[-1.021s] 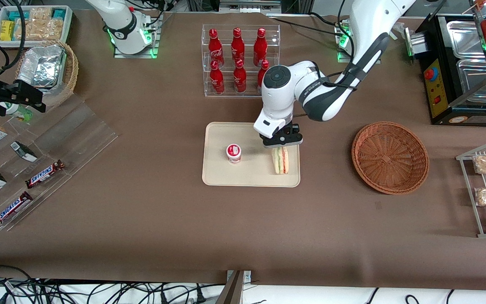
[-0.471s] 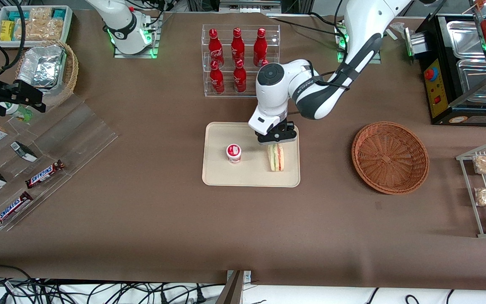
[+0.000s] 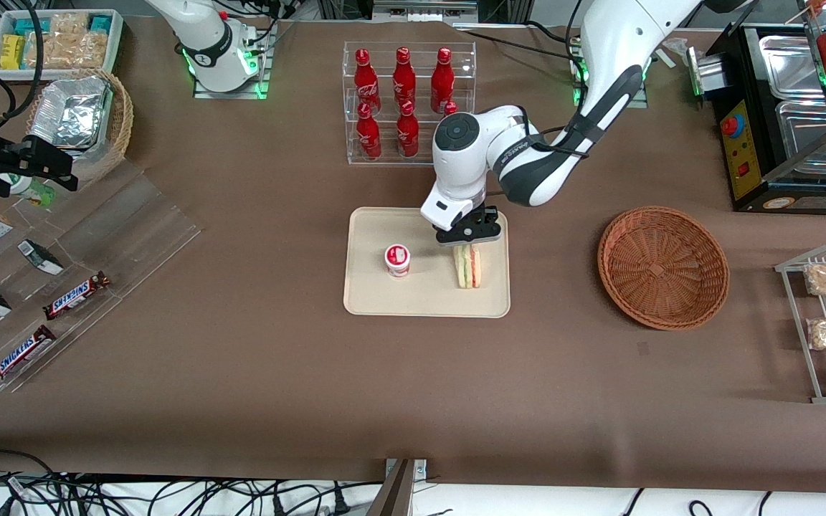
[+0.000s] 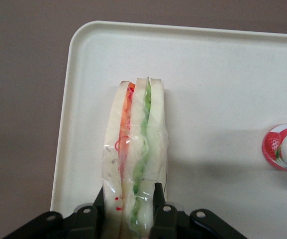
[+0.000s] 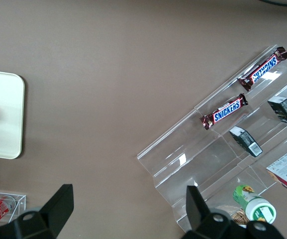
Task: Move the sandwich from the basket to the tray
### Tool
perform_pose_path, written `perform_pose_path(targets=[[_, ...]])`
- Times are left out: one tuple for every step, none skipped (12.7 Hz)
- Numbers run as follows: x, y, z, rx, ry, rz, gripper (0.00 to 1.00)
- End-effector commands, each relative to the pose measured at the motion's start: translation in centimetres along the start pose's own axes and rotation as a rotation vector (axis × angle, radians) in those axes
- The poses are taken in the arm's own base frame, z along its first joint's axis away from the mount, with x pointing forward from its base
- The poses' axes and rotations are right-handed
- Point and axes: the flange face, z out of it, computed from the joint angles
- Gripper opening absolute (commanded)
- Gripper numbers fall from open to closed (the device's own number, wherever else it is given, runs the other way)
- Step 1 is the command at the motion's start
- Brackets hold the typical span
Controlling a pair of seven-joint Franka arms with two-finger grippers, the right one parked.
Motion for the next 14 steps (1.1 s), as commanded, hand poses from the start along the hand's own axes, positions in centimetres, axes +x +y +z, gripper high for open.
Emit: perform_pose_path(targets=[[0.3, 0.2, -0.1, 0.014, 0.021, 0.004, 0.71], [0.2, 0.2, 0.1, 0.016, 0.018, 0.004, 0.87], [0.2, 0.1, 0.3, 0.019, 0.016, 0.003, 0.98], [0.3, 0.2, 0.1, 0.017, 0.019, 0.004, 1.0], [0.4, 0.2, 0.0, 0.016, 0.019, -0.002, 1.0], [0.9, 0.0, -0.4, 0.011, 0.026, -0.014, 1.0], [1.5, -0.2, -1.2, 0.001, 0.031, -0.029, 1.0], [2.4, -0.3, -2.8, -0.012, 0.046, -0.05, 1.0], [3.3, -0.4, -4.1, 0.005, 0.037, -0.079, 1.0], [4.8, -0.4, -6.3, 0.019, 0.025, -0.113, 1.0], [6.0, -0.6, -8.3, 0.03, 0.005, -0.147, 1.0], [6.9, -0.7, -10.1, 0.02, -0.013, -0.146, 1.0], [7.7, -0.8, -11.9, 0.001, -0.042, -0.138, 1.0], [8.7, -1.3, -13.6, -0.003, -0.062, -0.133, 1.0]])
